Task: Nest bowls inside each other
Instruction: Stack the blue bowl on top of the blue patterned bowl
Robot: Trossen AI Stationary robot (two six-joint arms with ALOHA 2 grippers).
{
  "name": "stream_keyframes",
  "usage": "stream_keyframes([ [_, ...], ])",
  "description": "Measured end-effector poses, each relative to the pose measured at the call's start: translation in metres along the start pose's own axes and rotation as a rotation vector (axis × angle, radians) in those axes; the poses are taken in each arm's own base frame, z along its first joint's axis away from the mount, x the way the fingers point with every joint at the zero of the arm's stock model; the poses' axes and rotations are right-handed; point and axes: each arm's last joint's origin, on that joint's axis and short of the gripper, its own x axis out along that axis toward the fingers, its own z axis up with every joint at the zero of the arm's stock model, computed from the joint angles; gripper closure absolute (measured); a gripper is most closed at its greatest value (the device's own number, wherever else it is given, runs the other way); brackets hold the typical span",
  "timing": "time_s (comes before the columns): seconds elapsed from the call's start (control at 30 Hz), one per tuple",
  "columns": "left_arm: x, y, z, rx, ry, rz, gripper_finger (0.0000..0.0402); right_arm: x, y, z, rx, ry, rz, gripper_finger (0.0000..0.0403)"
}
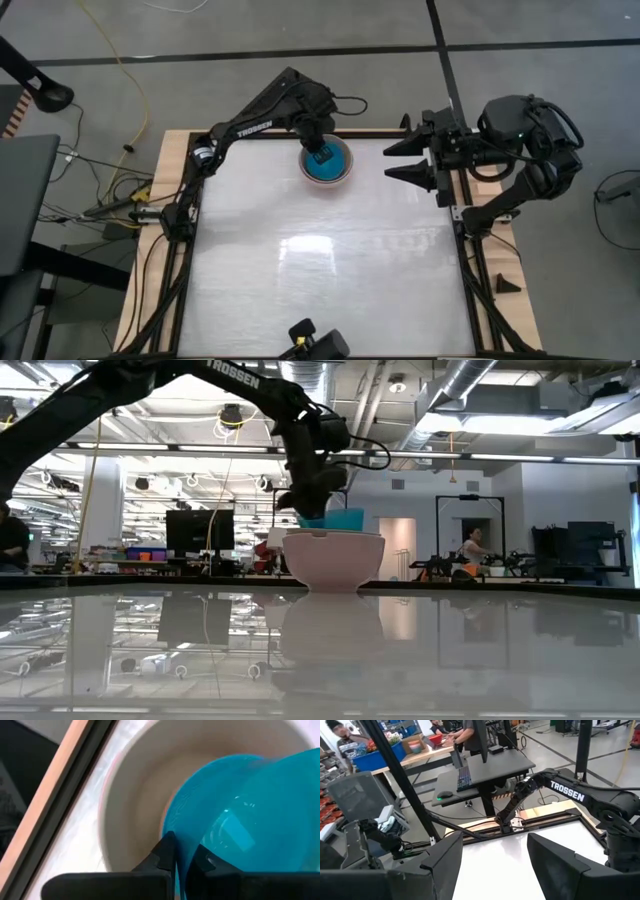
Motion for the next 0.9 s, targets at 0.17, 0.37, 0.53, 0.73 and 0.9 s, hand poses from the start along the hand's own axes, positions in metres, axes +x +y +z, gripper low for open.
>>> stream_keyframes([
  [0.17,0.000,-0.002,0.004,0.006,-0.044,-0.048,0.0363,0.000,0.000,0.000,0.004,0.000,-0.001,0.0143],
  [0.37,0.000,-0.002,0.005,0.003,-0.051,-0.055,0.0254,0.000,0.004,-0.001,0.005,0.005,0.013,0.0143],
  [0.53,-0.005,0.004,0.008,-0.025,-0.090,-0.054,0.0167,-0.001,0.009,-0.003,0.000,0.012,0.034,0.0143],
  [0.73,-0.025,0.011,0.019,-0.055,-0.163,-0.100,0.0124,-0.001,0.009,-0.005,-0.005,0.028,0.030,0.0143],
  [0.9,-0.030,0.014,0.022,-0.057,-0.189,-0.071,0.0123,-0.001,0.009,-0.005,-0.005,0.030,0.030,0.0143],
])
